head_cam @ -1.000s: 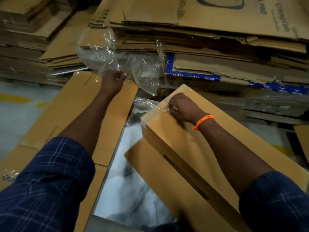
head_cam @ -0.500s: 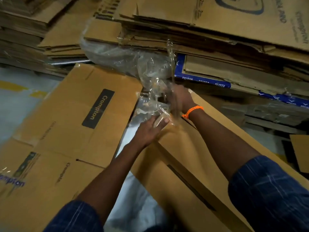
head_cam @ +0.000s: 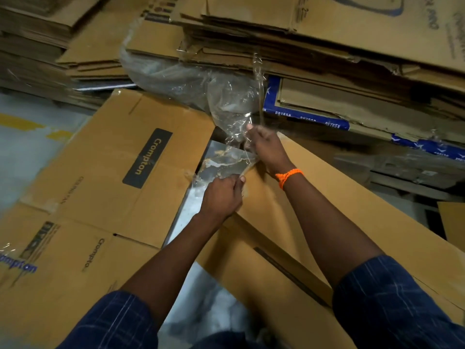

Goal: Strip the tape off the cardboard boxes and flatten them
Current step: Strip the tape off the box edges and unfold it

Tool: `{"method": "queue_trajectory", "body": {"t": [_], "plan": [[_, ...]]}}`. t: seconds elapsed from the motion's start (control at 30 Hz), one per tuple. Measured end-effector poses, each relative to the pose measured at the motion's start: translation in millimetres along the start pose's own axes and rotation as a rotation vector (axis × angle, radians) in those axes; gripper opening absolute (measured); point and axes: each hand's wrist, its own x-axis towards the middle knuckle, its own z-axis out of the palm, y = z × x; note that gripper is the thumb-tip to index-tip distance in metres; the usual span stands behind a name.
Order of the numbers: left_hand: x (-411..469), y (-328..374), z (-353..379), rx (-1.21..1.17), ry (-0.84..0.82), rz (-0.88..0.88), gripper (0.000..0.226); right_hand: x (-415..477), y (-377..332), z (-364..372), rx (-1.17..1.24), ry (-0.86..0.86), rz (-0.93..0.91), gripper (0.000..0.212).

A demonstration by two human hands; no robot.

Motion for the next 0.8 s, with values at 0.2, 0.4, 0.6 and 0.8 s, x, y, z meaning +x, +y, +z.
{"method": "queue_trajectory", "body": {"t": [0.2, 0.4, 0.6, 0.8], "plan": [[5.8, -8.6, -11.3, -0.036, -0.086, 0.030, 0.034, -76.0, 39.2, -3.4, -0.597, -0.049, -0.307, 0.110], [10.3, -15.8, -26.3, -0.241, -0.294, 0.013, 0.049, -108.6, 68.8, -20.2, -0.640, 0.069, -0.234, 0.086], [-3.6, -22.3, -66.2, -0.686, -0.524, -0.243, 0.028, -115.8, 69.9, -23.8, -0.670, 0.139, -0.269, 0.071], [-78.6, -30.6, -38.3, -0.553, -0.106, -0.302, 0.046, -116.3, 67.9, -13.3, -0.720, 0.382, -0.158, 0.092]]}}
